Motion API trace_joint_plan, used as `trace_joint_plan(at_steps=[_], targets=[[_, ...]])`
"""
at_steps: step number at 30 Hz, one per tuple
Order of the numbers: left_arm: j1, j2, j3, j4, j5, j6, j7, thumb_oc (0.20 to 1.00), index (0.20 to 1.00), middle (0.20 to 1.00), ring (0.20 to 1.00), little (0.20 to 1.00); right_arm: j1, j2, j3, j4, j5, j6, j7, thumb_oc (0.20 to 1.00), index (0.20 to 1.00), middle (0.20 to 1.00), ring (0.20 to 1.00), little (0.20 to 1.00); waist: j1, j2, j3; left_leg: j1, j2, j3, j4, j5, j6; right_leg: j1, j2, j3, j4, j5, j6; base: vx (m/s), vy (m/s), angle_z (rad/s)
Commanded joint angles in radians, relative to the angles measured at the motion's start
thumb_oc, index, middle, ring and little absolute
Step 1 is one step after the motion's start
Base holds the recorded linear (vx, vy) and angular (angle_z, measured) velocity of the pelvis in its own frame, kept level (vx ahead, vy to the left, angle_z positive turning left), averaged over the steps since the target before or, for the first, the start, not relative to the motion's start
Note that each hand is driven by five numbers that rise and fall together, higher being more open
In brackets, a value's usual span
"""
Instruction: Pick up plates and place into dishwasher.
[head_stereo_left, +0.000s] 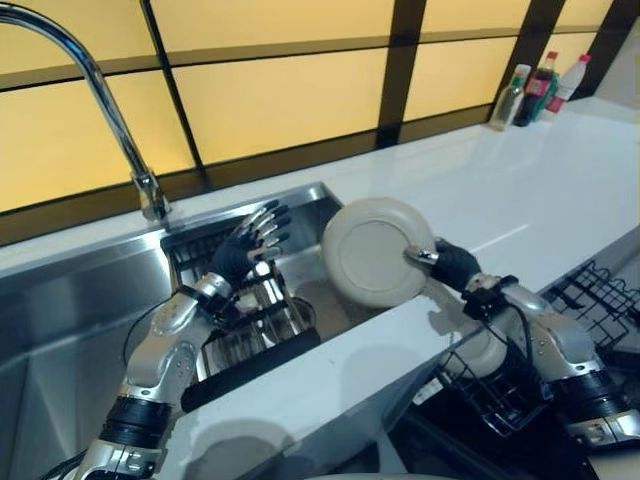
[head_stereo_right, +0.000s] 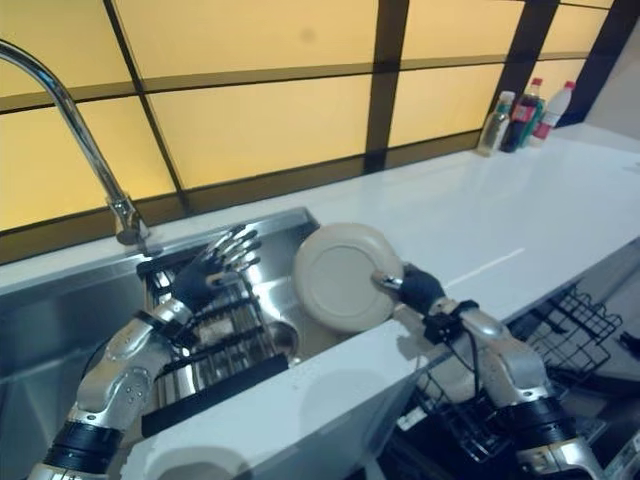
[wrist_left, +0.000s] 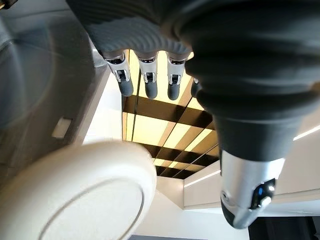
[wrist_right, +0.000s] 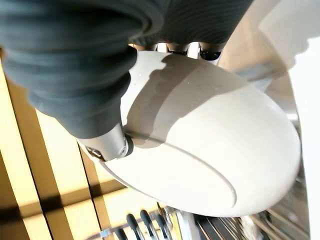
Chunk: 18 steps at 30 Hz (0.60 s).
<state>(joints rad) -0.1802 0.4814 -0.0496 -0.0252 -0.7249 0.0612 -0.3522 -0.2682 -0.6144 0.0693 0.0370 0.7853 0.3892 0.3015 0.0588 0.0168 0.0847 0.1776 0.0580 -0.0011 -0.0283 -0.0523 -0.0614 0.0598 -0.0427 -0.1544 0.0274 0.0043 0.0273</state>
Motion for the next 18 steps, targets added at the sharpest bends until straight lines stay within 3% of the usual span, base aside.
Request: trace_joint_plan(at_steps=[1,10,18], targets=[[-0.003,0.042,0.041,0.009,-0.043,-0.055,0.009,1.0,1.0,1.0,1.0,1.0,-0.003,-0.028,-0.064,-0.052,-0.033,-0.092,-0.029,0.2,0.2,0.2,0.2,0.2,-0.023,-0.058,-0.089,-0.104,-0.093,0.002,0.085,-0.067,0.07,0.038,-0.015,0.05,0.006,-0.104,0.041,0.01,-0.038,-0.09],[0.022,0.047,0.089,0.033,-0.023,-0.048,0.041,1.0,1.0,1.0,1.0,1.0,0.019,-0.087,-0.158,-0.004,-0.338,-0.136,-0.223,0.2,0.2,0.2,0.2,0.2,-0.043,-0.05,-0.098,-0.102,-0.092,0.019,0.072,-0.067,0.067,0.031,-0.012,0.072,-0.012,-0.095,0.041,0.01,0.026,-0.06],[0.056,0.075,0.152,0.046,-0.015,-0.028,0.044,1.0,1.0,1.0,1.0,1.0,0.037,-0.136,-0.226,0.038,-0.481,-0.113,-0.366,0.2,0.2,0.2,0.2,0.2,-0.052,-0.04,-0.089,-0.095,-0.105,0.041,0.057,-0.072,0.084,0.012,-0.03,0.097,-0.011,-0.074,0.062,0.02,0.105,-0.2]])
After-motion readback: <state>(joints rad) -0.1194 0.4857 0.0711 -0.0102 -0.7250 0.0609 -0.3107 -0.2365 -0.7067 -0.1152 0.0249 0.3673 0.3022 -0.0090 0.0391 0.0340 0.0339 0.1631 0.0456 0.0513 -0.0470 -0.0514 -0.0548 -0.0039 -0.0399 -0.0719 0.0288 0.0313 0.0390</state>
